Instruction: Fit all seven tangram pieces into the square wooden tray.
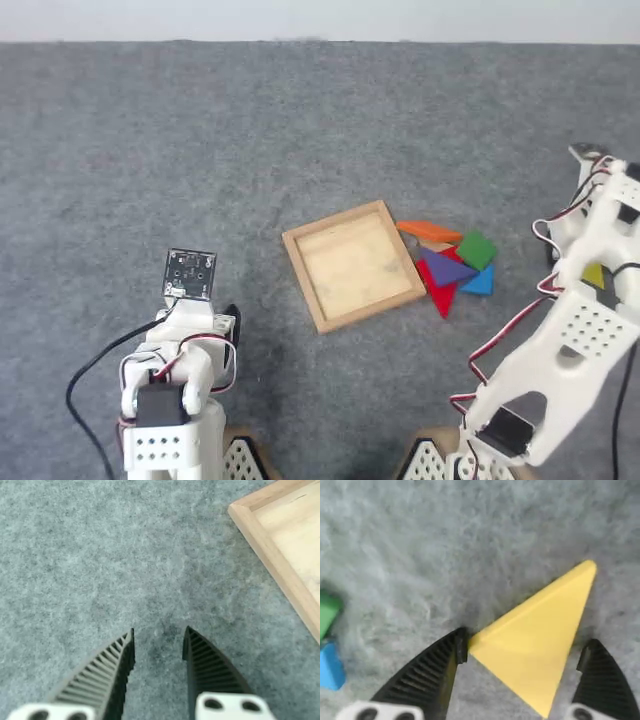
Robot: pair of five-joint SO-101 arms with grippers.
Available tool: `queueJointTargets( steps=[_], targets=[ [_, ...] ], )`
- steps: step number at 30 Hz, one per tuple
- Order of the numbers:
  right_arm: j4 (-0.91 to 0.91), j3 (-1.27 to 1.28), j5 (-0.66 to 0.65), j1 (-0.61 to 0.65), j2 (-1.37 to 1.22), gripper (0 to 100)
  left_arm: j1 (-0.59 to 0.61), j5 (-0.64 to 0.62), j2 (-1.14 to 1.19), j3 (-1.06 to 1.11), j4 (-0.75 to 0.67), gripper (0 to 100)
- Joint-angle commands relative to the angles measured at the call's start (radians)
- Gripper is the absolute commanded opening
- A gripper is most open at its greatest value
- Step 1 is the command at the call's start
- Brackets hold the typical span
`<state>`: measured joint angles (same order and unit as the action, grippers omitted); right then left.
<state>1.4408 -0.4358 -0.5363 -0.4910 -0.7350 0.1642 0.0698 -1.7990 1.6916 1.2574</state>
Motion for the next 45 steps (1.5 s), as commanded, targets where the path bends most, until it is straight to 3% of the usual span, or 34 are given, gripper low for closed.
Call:
queueJointTargets(
  steps=[1,11,17,20,40,45],
  targets=[
    [-0.044,-0.025,0.014,-0.015,-0.021,33.9,-0.002,0.006,-0.028,-0.008,0.009,15],
    [-0.041,-0.026,0.018,-0.015,-0.048,32.5,-0.002,0.006,-0.028,-0.008,0.009,15],
    [-0.036,-0.026,0.018,-0.016,-0.048,12.6,-0.002,0.006,-0.028,-0.008,0.009,15],
    [-0.036,-0.026,0.018,-0.016,-0.041,7.4,-0.002,0.006,-0.028,-0.008,0.009,15],
    [0.202,-0.017,0.008,0.085,0.375,7.8,-0.002,0.006,-0.028,-0.008,0.009,15],
    [0.242,0.172,-0.153,0.064,0.496,22.1,-0.002,0.006,-0.028,-0.008,0.009,15]
  ],
)
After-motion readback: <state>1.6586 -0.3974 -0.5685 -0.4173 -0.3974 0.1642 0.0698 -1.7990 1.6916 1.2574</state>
